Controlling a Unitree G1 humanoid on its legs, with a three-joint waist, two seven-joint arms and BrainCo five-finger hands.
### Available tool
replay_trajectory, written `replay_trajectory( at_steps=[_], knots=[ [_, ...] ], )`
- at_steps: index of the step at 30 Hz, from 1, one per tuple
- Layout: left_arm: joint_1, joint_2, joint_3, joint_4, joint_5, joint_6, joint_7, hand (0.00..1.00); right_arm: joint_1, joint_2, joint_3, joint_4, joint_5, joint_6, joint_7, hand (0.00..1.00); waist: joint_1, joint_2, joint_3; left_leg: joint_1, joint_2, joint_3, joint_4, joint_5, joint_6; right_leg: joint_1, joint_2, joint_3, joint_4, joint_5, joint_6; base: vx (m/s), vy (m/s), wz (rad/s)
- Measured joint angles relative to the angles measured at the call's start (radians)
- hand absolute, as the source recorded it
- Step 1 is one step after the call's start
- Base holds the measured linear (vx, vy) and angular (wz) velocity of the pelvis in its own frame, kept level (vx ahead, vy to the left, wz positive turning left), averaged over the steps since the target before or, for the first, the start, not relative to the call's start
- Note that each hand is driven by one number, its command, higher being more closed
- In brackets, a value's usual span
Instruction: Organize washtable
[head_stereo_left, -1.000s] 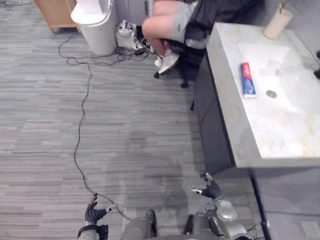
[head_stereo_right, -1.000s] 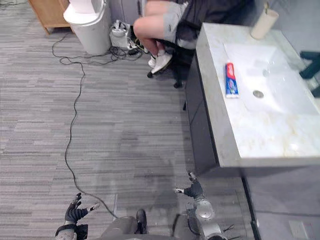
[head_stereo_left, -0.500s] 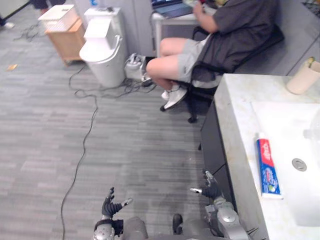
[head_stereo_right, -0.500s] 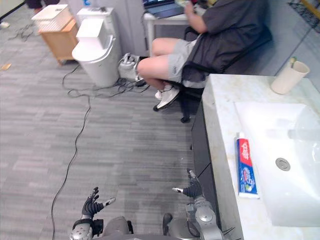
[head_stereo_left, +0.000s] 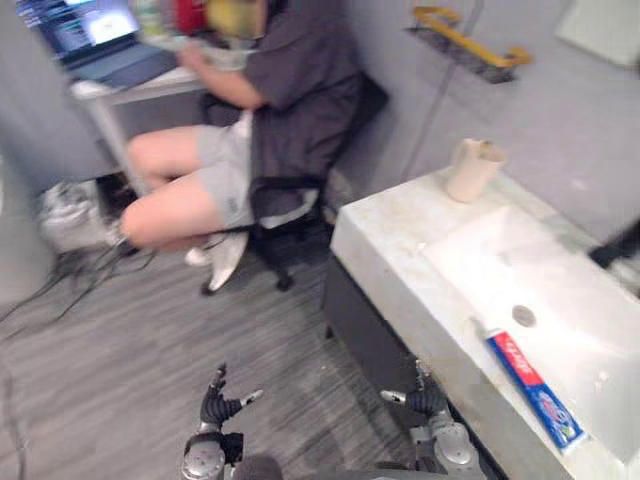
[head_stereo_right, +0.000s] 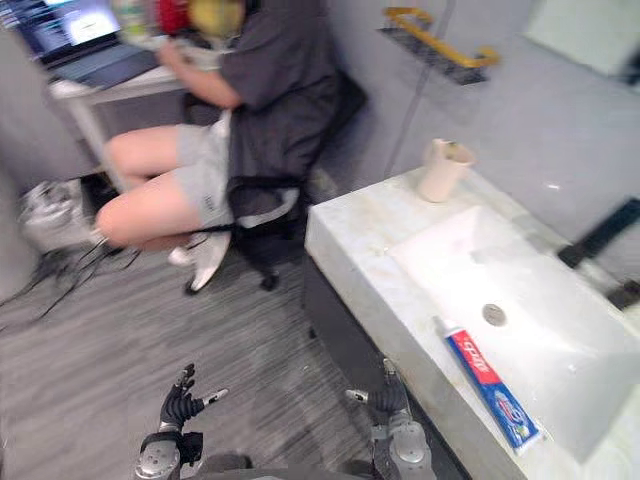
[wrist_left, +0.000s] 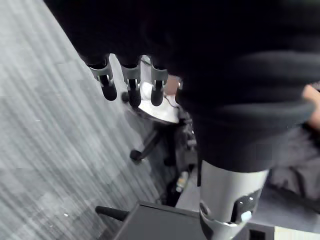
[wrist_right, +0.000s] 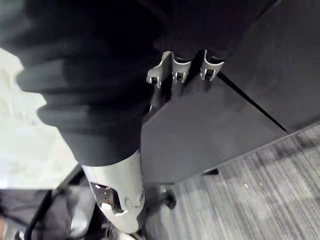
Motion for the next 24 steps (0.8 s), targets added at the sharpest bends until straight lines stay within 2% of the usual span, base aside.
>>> replay_trajectory(
  at_steps=[1,2,3,4,5,6,7,8,9,10,11,12,13,15,16,18,19,20,21,22,24],
  knots=[
    [-0.011,0.005,0.009,0.008,0.0,0.0,0.0,0.0,-0.014,0.0,-0.003,0.016,0.0,0.0,0.004,0.0,-0.001,0.006,0.002,0.021,0.003,0.035,-0.019,0.0,0.0,-0.019,-0.002,-0.066,-0.001,0.009,-0.015,0.16,0.173,-1.58],
    [-0.039,0.018,0.031,0.039,-0.002,0.002,0.001,0.0,-0.046,0.0,-0.004,0.057,0.0,0.001,0.011,0.0,0.004,0.024,0.011,0.059,0.013,0.119,-0.062,0.0,0.0,-0.066,-0.004,-0.236,0.0,0.031,-0.055,0.13,0.155,-1.43],
    [-0.049,0.026,0.041,0.052,-0.002,0.005,0.0,0.0,-0.063,0.0,-0.006,0.077,0.0,0.002,0.011,0.0,0.001,0.03,0.015,0.072,0.011,0.15,-0.076,0.0,0.0,-0.093,-0.01,-0.332,-0.003,0.046,-0.098,0.13,0.14,-1.33],
    [-0.056,0.032,0.045,0.063,-0.003,0.006,0.0,0.0,-0.064,0.0,-0.006,0.084,0.0,0.002,0.016,0.0,-0.002,0.031,0.018,0.077,0.008,0.168,-0.077,0.0,0.0,-0.106,-0.011,-0.375,-0.016,0.059,-0.128,0.13,0.096,-0.92],
    [-0.059,0.038,0.045,0.077,-0.008,0.012,0.0,0.0,-0.048,0.003,-0.006,0.088,0.0,0.002,0.019,0.0,-0.014,0.028,0.021,0.088,-0.008,0.187,-0.067,-0.001,-0.002,-0.117,0.007,-0.375,-0.082,0.117,-0.173,0.18,0.015,-0.62],
    [-0.053,0.041,0.056,0.077,-0.009,0.013,-0.003,0.0,-0.017,0.001,-0.011,0.088,0.001,0.002,0.021,0.0,-0.033,0.012,0.023,0.111,-0.035,0.199,-0.044,-0.014,-0.023,-0.11,0.012,-0.353,-0.14,0.191,-0.206,0.21,-0.021,-0.52],
    [-0.05,0.031,0.062,0.079,-0.009,0.016,-0.004,0.0,-0.005,-0.005,-0.025,0.092,0.001,0.003,0.022,0.0,-0.039,0.014,0.027,0.124,-0.032,0.202,-0.013,-0.031,-0.045,-0.086,0.017,-0.349,-0.151,0.164,-0.213,0.25,-0.034,-0.78],
    [-0.046,0.01,0.067,0.077,-0.009,0.017,-0.005,0.0,0.0,-0.018,-0.053,0.122,0.004,0.013,0.022,0.0,-0.037,0.051,0.037,0.11,0.018,0.208,0.103,-0.056,-0.058,-0.056,0.056,-0.299,-0.197,0.158,-0.202,0.23,-0.028,-1.0],
    [-0.036,0.005,0.066,0.076,-0.01,0.018,-0.007,0.0,0.002,-0.032,-0.065,0.123,0.012,0.018,0.019,0.0,-0.037,0.069,0.048,0.049,0.078,0.191,0.276,-0.063,-0.055,-0.027,0.095,-0.269,-0.247,0.159,-0.185,0.23,-0.055,-1.19],
    [-0.034,0.004,0.063,0.075,-0.01,0.018,-0.015,0.0,0.011,-0.046,-0.068,0.121,0.022,0.018,0.018,0.0,-0.041,0.078,0.066,-0.016,0.135,0.155,0.444,-0.072,-0.044,0.004,0.138,-0.239,-0.289,0.173,-0.196,0.16,-0.078,-1.14],
    [-0.032,0.003,0.064,0.075,-0.011,0.02,-0.019,0.0,0.027,-0.048,-0.063,0.114,0.026,0.016,0.022,0.0,-0.037,0.091,0.069,-0.06,0.168,0.091,0.55,-0.096,-0.033,0.029,0.169,-0.194,-0.307,0.174,-0.208,0.17,-0.078,-1.11],
    [-0.029,0.002,0.065,0.076,-0.012,0.022,-0.019,0.0,0.03,-0.039,-0.067,0.116,0.044,0.017,0.022,0.0,-0.026,0.089,0.073,-0.077,0.167,0.055,0.568,-0.108,-0.038,0.045,0.177,-0.175,-0.311,0.174,-0.209,0.24,-0.061,-1.57],
    [-0.035,-0.017,0.064,0.076,-0.025,0.023,-0.019,0.0,0.032,-0.012,-0.105,0.122,0.07,0.026,0.019,0.0,-0.022,0.064,0.089,-0.115,0.134,-0.033,0.5,-0.125,-0.039,0.075,0.183,-0.102,-0.315,0.18,-0.215,0.25,-0.037,-1.23],
    [-0.043,-0.034,0.063,0.076,-0.031,0.022,-0.019,0.0,0.03,-0.013,-0.123,0.124,0.078,0.033,0.016,0.0,-0.02,0.063,0.092,-0.129,0.105,-0.093,0.405,-0.127,-0.044,0.086,0.183,-0.061,-0.316,0.18,-0.21,0.17,0.041,-1.14],
    [-0.046,-0.051,0.064,0.076,-0.032,0.022,-0.017,0.0,0.023,-0.026,-0.169,0.129,0.078,0.037,0.0,0.0,-0.021,0.071,0.094,-0.125,0.052,-0.215,0.222,-0.12,-0.054,0.098,0.184,0.011,-0.315,0.182,-0.193,0.15,0.12,-1.08],
    [-0.046,-0.061,0.064,0.076,-0.035,0.022,-0.016,0.0,0.023,-0.048,-0.195,0.129,0.078,0.038,-0.019,0.0,-0.024,0.084,0.094,-0.114,0.026,-0.288,0.109,-0.088,-0.078,0.104,0.191,0.063,-0.322,0.185,-0.176,0.13,0.173,-1.11],
    [-0.046,-0.067,0.064,0.077,-0.044,0.022,-0.015,0.0,0.027,-0.067,-0.213,0.13,0.078,0.037,-0.024,0.0,-0.026,0.115,0.084,-0.103,0.029,-0.306,0.056,-0.014,-0.073,0.118,0.201,0.094,-0.332,0.187,-0.164,0.12,0.218,-0.97],
    [-0.047,-0.07,0.068,0.084,-0.048,0.034,-0.006,0.0,0.031,-0.072,-0.223,0.132,0.078,0.038,-0.031,0.0,-0.028,0.115,0.086,-0.083,0.027,-0.3,0.049,0.018,-0.072,0.129,0.197,0.111,-0.337,0.186,-0.15,0.15,0.262,-0.69],
    [-0.037,-0.07,0.084,0.098,-0.053,0.032,0.001,0.0,0.043,-0.072,-0.241,0.133,0.079,0.037,-0.036,0.0,-0.036,0.102,0.078,-0.052,0.012,-0.274,0.009,0.023,-0.065,0.146,0.179,0.132,-0.359,0.194,-0.125,0.12,0.179,-0.37],
    [-0.029,-0.069,0.086,0.098,-0.053,0.027,0.004,0.0,0.049,-0.069,-0.247,0.133,0.079,0.037,-0.037,0.0,-0.039,0.096,0.075,-0.038,0.0,-0.265,-0.016,0.029,-0.057,0.154,0.168,0.14,-0.37,0.199,-0.116,0.13,0.218,-0.22],
    [-0.014,-0.052,0.084,0.095,-0.053,0.018,0.001,0.0,0.064,-0.062,-0.263,0.139,0.079,0.038,-0.038,0.0,-0.04,0.076,0.06,0.0,-0.047,-0.233,-0.109,0.071,-0.026,0.163,0.126,0.161,-0.41,0.218,-0.085,0.15,0.223,-0.14]
  ],
)
